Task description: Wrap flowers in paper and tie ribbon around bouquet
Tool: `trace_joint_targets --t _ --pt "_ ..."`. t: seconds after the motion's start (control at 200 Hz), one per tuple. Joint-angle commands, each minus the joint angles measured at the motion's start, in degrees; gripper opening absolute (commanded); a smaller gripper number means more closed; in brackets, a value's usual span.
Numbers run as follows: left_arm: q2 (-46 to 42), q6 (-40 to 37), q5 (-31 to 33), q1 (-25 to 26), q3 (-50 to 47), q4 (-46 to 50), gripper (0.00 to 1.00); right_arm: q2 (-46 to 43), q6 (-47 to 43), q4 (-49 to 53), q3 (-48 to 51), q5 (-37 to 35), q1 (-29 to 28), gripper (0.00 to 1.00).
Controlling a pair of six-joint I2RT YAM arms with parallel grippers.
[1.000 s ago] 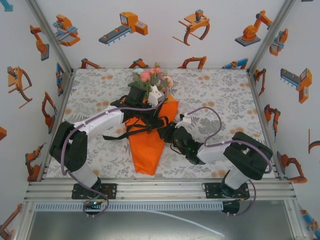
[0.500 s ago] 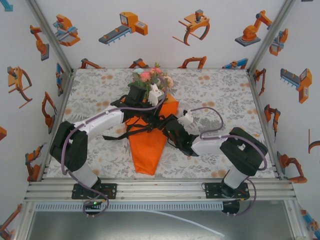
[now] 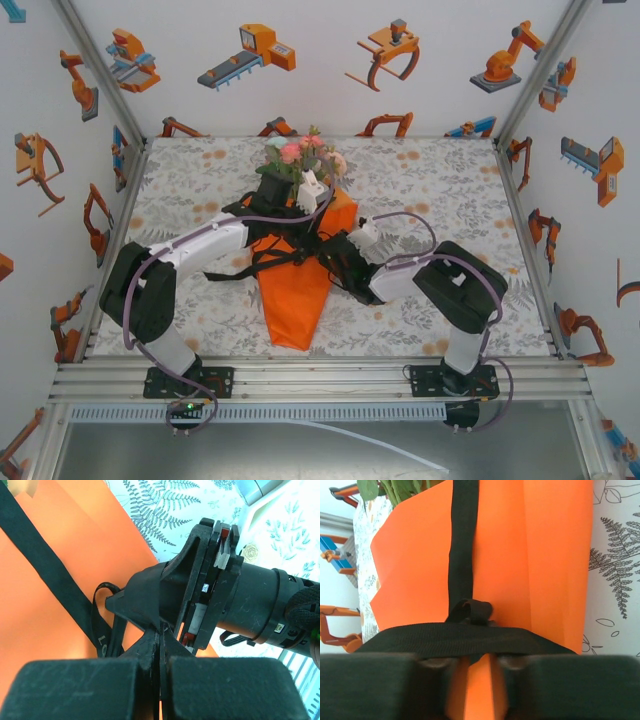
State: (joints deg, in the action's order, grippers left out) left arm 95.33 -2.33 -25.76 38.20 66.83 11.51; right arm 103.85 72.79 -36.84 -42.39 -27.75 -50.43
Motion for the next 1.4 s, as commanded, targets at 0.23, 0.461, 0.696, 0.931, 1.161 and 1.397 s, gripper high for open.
trace_joint_targets --t 0.23,0.461,0.696,0.931,1.161,1.397 --pt "-1.47 -0.3 3.61 -0.05 -0.49 -0.22 0.0 -6.71 -8.02 -7.78 4.32 1.43 -0.85 0.0" --pt "-1.19 0.91 10.45 -2.02 -0.11 0.13 0.0 -20.82 -18.19 -4.45 11.75 5.2 -8.07 0.0" --pt "-1.15 -0.77 10.97 -3.05 -0.55 3.64 0.0 -30.46 -24.09 -3.6 18.43 -0.96 -10.8 0.0" --pt "-4.4 -3.25 8.91 -2.83 -6.11 5.81 0.0 -39.31 -29.79 -4.04 21.66 -10.9 -10.82 0.0" --pt "-6.76 -4.74 -1.92 -1.61 -8.75 1.8 0.28 -43.12 -33.21 -4.04 25.18 -13.41 -10.82 0.0" --pt "-6.08 -3.67 3.35 -2.64 -1.95 1.82 0.49 -44.8 -35.4 1.29 25.07 -6.16 -10.75 0.0"
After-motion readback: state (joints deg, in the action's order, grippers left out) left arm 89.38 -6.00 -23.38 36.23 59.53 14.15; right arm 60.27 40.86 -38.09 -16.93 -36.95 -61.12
